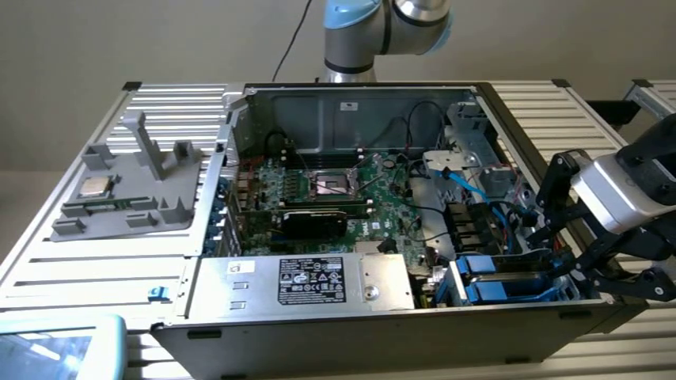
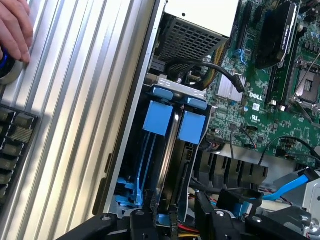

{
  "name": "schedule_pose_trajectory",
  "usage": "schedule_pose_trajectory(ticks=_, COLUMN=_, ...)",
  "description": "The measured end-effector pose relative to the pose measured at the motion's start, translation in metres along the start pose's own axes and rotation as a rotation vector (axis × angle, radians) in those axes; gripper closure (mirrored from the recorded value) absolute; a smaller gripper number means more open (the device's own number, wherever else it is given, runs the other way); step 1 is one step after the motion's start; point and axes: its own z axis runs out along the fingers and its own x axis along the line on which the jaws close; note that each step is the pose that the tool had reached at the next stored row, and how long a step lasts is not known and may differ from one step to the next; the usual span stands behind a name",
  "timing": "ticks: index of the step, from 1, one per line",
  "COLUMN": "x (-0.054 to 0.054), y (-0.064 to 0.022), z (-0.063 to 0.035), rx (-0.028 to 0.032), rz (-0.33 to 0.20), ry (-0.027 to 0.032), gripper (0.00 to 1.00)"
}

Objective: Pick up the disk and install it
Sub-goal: 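Insert the first disk wire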

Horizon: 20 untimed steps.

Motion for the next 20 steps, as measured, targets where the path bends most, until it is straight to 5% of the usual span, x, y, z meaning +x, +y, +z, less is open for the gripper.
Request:
schedule_pose_trajectory(ticks=7, x=0.0001, y=-0.0004, z=0.0, rx=0.0002, rz=0.0, ry=-0.0008, gripper=0.59)
schedule_pose_trajectory(ticks=9, x=0.0003, y=-0.0008, z=-0.0001, rx=0.0003, rz=0.0, ry=-0.0013, gripper=0.67)
schedule_pose_trajectory(ticks=20, x=0.0046, y=-0.0009, z=-0.0004, rx=0.0029, rz=-0.001, ry=-0.0124, gripper=0.67)
